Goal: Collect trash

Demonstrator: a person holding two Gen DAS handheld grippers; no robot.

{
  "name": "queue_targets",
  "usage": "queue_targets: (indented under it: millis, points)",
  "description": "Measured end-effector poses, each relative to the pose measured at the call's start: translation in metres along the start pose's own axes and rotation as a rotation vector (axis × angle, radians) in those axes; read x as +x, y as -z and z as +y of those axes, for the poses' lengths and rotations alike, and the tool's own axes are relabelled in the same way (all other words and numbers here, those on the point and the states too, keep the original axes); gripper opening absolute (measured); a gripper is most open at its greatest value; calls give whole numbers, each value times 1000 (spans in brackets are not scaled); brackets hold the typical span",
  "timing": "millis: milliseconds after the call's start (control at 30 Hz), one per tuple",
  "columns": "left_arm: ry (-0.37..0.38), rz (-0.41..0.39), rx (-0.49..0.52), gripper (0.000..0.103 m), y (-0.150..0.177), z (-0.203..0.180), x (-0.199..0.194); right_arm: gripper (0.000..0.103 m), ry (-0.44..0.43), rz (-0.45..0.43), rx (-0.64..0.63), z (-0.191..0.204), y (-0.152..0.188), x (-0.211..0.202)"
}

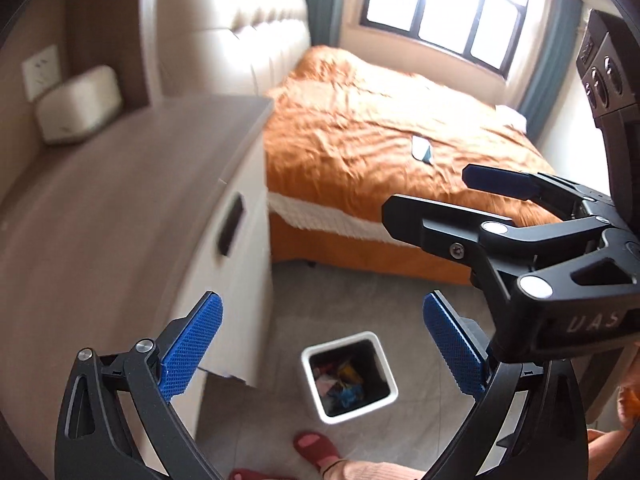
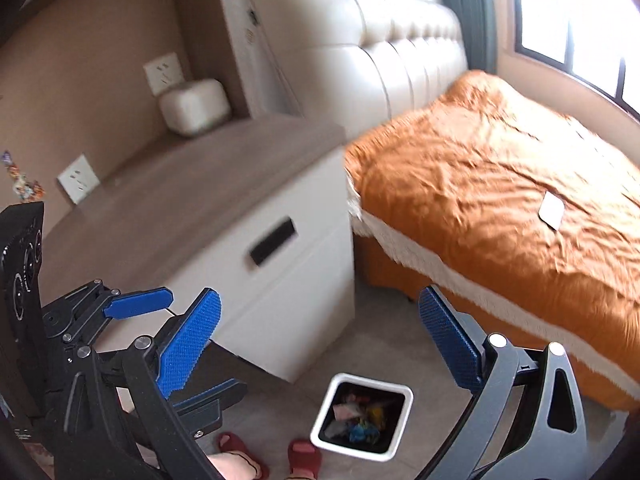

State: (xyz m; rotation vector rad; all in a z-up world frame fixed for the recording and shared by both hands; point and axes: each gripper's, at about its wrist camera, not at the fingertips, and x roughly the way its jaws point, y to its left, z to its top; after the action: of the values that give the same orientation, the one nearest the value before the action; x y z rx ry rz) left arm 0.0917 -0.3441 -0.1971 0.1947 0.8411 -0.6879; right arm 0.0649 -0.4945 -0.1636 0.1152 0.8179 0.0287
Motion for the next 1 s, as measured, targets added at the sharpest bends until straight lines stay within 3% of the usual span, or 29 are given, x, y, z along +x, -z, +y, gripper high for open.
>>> queue_targets:
  millis: [267, 667, 900, 1000]
  points:
    - [-180, -106, -98, 98, -14, 38, -67, 99, -144, -112, -116, 58, -50, -18]
    - [-548, -231, -286, 98, -3, 122, -193, 99, -376, -244, -331, 178, -98, -41]
    - [-607, -280, -358, 98, 21, 159, -257, 99, -425, -301, -369, 236, -99, -65]
    - [-619, -312, -356, 98, 32, 169, -282, 99, -437, -286, -356, 261, -98, -68]
